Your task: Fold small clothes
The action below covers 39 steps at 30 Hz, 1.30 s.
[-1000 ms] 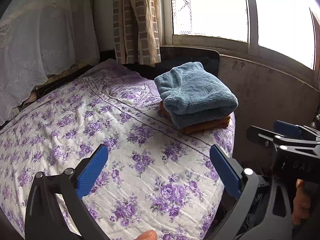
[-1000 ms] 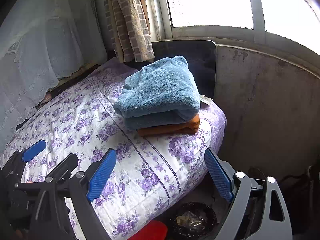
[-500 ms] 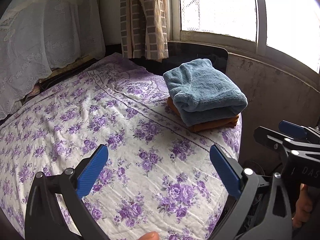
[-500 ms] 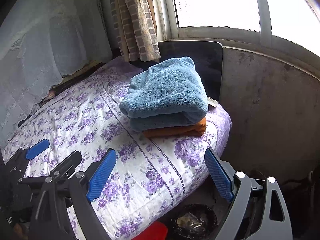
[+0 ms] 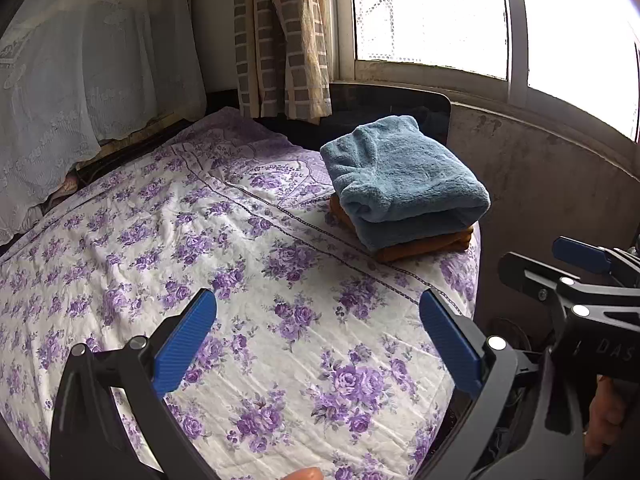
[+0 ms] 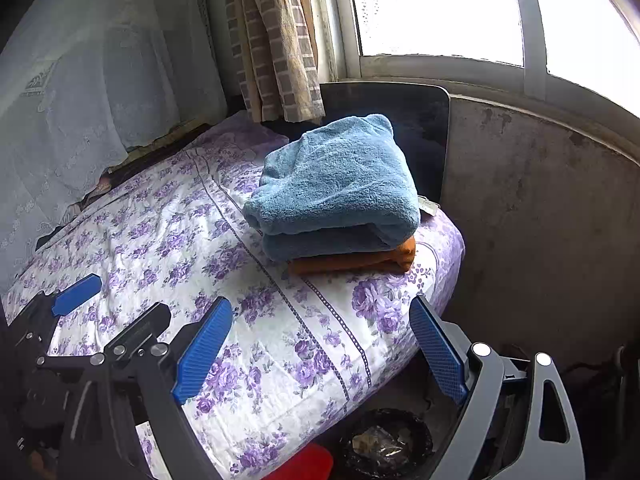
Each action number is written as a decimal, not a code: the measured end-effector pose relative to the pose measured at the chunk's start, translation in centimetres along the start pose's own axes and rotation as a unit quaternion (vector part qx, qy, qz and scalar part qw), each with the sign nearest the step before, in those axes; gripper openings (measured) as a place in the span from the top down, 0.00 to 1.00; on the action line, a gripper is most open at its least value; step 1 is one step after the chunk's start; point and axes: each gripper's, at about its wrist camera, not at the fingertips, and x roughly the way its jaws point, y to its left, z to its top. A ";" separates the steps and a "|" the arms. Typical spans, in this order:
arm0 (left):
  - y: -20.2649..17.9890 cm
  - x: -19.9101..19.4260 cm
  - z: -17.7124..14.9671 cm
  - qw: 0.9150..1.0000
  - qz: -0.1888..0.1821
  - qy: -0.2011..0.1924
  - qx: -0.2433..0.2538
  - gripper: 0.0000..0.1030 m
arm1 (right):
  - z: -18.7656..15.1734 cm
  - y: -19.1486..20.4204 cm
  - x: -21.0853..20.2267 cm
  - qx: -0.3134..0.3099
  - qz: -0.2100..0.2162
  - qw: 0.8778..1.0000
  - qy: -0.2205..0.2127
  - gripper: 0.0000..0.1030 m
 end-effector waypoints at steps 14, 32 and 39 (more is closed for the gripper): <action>1.1 0.3 0.5 1.000 0.003 0.012 -0.017 0.04 | 0.0 0.0 0.0 -0.002 -0.003 1.000 -0.002 0.12; 1.2 0.5 0.7 1.000 0.013 0.022 -0.018 0.04 | -0.3 0.4 0.2 -0.004 -0.001 1.000 0.002 0.12; 1.2 0.6 0.7 0.999 0.015 0.021 -0.019 0.04 | -0.3 0.4 0.2 -0.004 0.000 1.000 0.002 0.12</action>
